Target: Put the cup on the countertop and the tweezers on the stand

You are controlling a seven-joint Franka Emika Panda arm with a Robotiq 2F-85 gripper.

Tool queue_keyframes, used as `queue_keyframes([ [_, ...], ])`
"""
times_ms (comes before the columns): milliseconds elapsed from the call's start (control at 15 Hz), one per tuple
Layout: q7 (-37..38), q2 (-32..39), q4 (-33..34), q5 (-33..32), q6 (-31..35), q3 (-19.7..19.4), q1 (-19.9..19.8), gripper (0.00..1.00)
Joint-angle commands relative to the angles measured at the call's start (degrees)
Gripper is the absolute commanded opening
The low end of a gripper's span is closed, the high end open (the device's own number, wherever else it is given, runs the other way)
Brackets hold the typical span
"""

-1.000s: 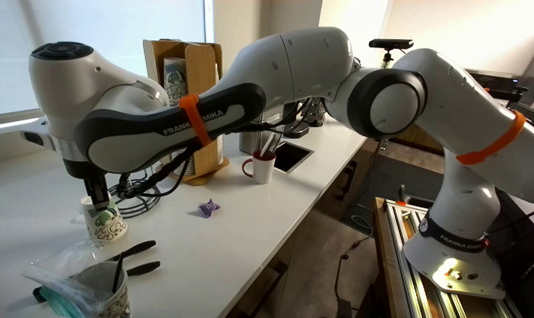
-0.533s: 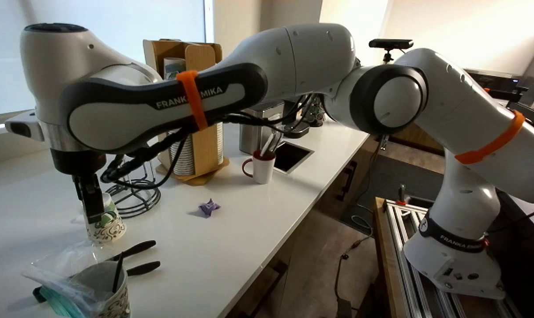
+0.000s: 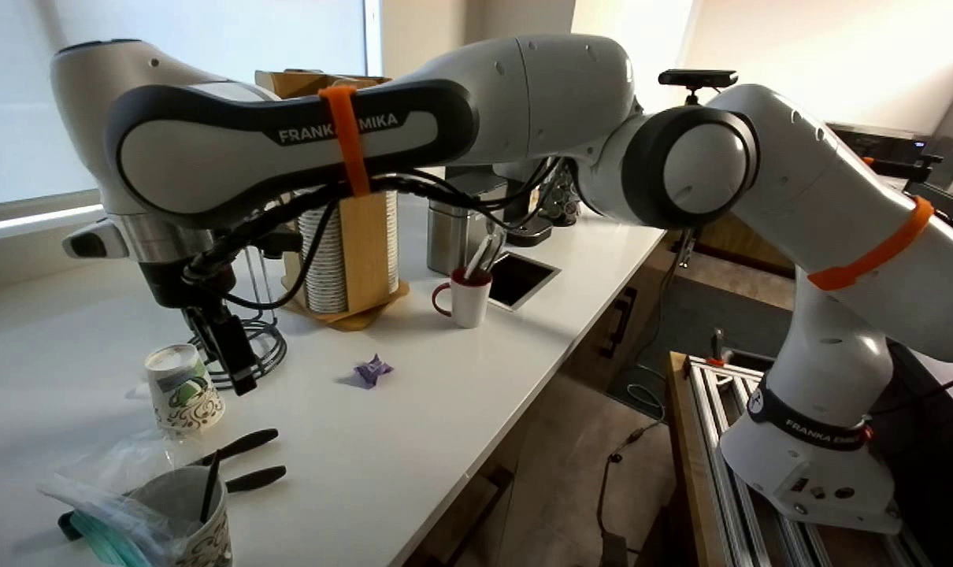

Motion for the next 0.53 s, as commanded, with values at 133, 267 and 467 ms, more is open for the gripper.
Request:
queue_keyframes([
  [133, 5.0, -0.5, -0.5, -1.9, -2.6, -1.7, 2.6, 1.00],
  [267, 2.8, -0.1, 0.0, -0.9, -2.6, -0.7, 1.4, 1.00],
  [467, 4.0, -0.4, 0.0, -1.4, -2.6, -0.9, 2.3, 1.00],
])
